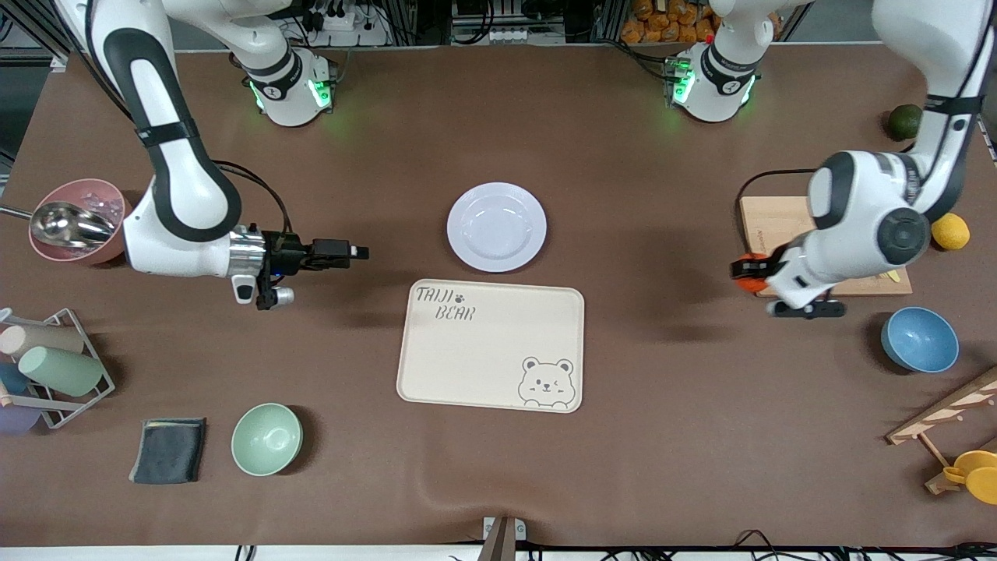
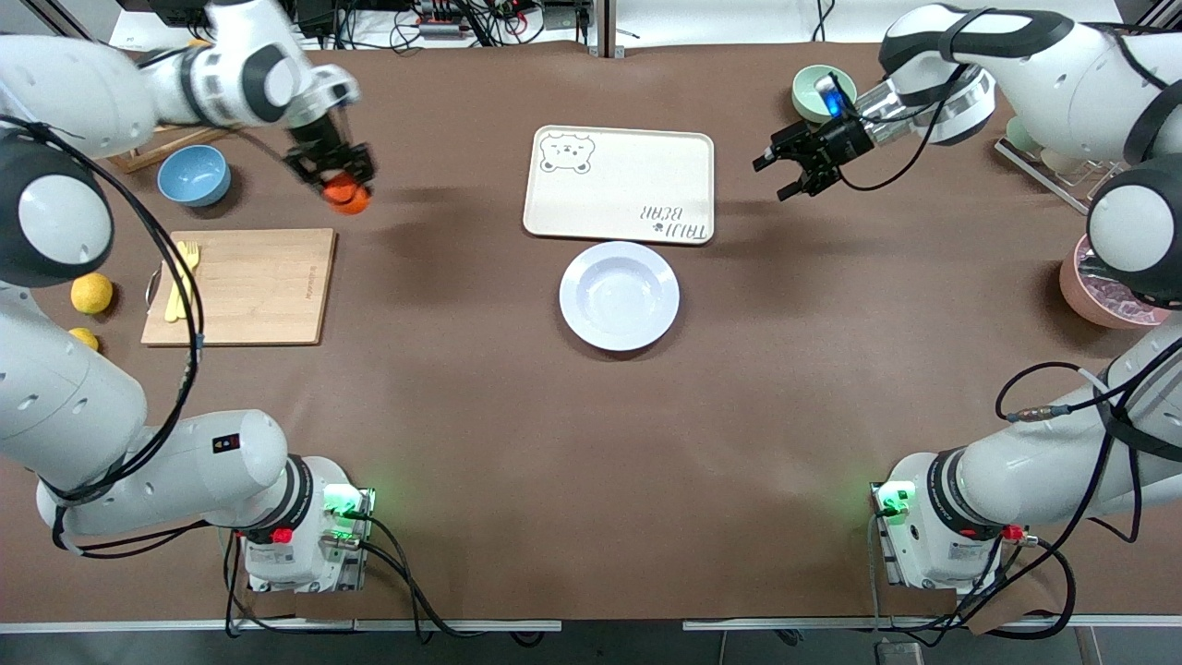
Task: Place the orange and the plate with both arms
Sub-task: 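Grasp the orange with the left gripper and carry it over the plate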
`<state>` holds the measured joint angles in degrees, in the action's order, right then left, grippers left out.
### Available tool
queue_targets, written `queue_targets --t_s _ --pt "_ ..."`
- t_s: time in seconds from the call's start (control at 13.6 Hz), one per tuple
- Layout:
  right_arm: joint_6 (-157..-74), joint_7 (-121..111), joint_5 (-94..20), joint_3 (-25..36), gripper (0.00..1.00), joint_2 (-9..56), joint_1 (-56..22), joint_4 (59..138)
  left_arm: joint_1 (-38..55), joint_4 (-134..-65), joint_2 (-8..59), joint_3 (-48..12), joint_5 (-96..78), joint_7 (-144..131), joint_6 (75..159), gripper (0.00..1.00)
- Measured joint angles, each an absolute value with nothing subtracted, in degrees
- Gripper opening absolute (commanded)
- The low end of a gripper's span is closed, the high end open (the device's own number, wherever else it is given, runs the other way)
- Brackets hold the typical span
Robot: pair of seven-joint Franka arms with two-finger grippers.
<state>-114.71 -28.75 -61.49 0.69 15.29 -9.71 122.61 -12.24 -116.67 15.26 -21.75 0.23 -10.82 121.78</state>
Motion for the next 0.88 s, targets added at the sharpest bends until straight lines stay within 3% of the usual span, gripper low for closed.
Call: queue_targets --t_s 0.44,0.88 --pt "-120.0 -30.2 -65.2 0.6 1.00 15.4 -13.7 125.0 10.1 -105.9 23.0 -24.6 0.1 -47.0 121.4 0.02" --pt "-131.0 -32.4 -73.8 0.6 1.00 15.5 -23.1 128.1 22.4 -102.2 31.0 -24.5 0.1 -64.4 125.4 0.07"
